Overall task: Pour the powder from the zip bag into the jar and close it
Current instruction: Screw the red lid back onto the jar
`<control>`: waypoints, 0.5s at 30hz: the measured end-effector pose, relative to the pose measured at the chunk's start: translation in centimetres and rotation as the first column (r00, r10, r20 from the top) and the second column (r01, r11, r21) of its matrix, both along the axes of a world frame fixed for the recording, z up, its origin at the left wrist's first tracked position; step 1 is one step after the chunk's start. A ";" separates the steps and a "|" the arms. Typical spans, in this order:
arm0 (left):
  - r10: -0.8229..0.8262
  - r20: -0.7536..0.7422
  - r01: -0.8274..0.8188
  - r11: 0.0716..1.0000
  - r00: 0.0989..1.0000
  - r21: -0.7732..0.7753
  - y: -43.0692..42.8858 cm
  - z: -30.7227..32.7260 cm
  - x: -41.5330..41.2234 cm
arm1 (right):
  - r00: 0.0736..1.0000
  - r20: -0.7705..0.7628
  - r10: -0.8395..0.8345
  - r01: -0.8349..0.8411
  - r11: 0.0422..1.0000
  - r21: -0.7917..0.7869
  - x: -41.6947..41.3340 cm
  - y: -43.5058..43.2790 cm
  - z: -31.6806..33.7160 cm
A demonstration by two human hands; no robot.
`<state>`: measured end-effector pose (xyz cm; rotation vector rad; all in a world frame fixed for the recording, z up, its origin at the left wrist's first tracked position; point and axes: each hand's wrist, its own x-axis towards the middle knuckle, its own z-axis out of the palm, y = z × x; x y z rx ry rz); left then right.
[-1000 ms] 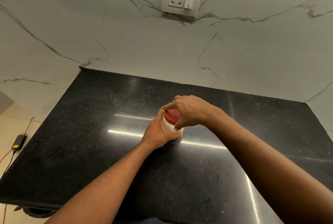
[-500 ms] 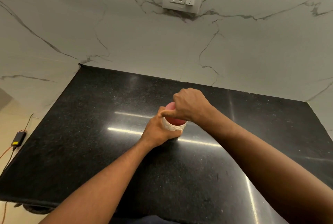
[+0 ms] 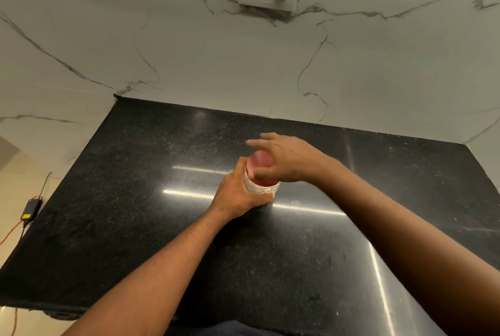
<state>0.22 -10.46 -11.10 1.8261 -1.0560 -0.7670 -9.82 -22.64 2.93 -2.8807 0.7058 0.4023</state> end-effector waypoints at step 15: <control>0.006 0.006 -0.006 1.000 1.000 -0.006 0.2 0.2 -0.1 | 0.983 0.027 0.183 -0.185 0.969 0.166 -1.5 -0.6 -0.8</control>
